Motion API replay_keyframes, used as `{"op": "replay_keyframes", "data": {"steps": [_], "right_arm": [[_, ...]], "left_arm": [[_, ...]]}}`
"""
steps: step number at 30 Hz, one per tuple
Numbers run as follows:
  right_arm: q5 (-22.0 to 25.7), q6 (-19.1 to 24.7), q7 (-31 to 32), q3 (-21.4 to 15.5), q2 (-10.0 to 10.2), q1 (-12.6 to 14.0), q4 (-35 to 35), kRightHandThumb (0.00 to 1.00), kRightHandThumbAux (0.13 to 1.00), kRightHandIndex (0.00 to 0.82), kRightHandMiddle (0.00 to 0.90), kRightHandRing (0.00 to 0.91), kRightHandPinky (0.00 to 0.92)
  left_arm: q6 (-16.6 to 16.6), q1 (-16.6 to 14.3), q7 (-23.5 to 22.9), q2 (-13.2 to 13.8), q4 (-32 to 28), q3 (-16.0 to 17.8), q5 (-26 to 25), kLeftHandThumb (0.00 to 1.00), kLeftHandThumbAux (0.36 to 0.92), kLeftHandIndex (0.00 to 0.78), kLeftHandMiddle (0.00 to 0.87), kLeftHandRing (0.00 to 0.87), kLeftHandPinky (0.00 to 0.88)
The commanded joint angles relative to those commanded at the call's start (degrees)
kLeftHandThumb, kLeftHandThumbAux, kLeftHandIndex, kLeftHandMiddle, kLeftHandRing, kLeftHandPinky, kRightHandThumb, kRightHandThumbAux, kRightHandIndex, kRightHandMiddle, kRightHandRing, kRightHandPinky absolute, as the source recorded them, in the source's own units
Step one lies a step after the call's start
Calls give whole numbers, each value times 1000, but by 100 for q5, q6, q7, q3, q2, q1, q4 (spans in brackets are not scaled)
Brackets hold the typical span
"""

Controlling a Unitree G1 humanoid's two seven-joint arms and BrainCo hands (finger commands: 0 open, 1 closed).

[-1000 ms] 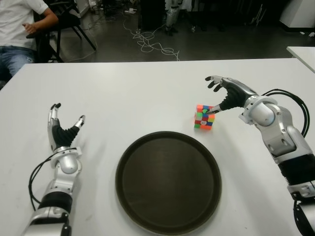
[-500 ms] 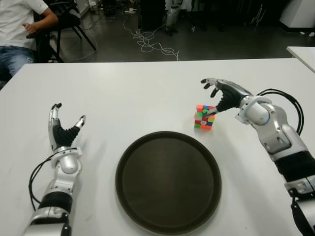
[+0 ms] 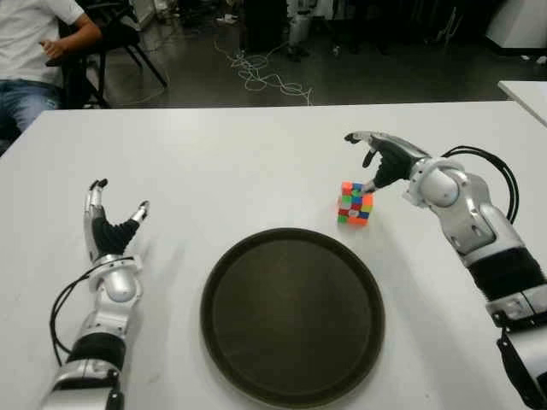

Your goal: Pick up the Rubik's Cube and put it in the plate

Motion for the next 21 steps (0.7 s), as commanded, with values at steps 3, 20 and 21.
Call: {"op": "replay_keyframes", "data": {"steps": [3, 20, 21], "right_arm": [[5, -21, -103, -2, 54, -73, 170, 152, 998, 0, 102, 721, 149], [89, -187, -405, -22, 254, -305, 785, 77, 990, 0, 64, 655, 145], [87, -193, -409, -17, 258, -316, 808, 70, 988, 0, 61, 645, 142]], "left_arm": [[-14, 2, 8, -4, 0, 6, -4, 0, 690, 16, 18, 0, 15], [-59, 5, 54, -12, 3, 10, 5, 0, 694, 16, 18, 6, 23], [-70, 5, 56, -14, 4, 11, 3, 0, 693, 16, 18, 6, 23]]}}
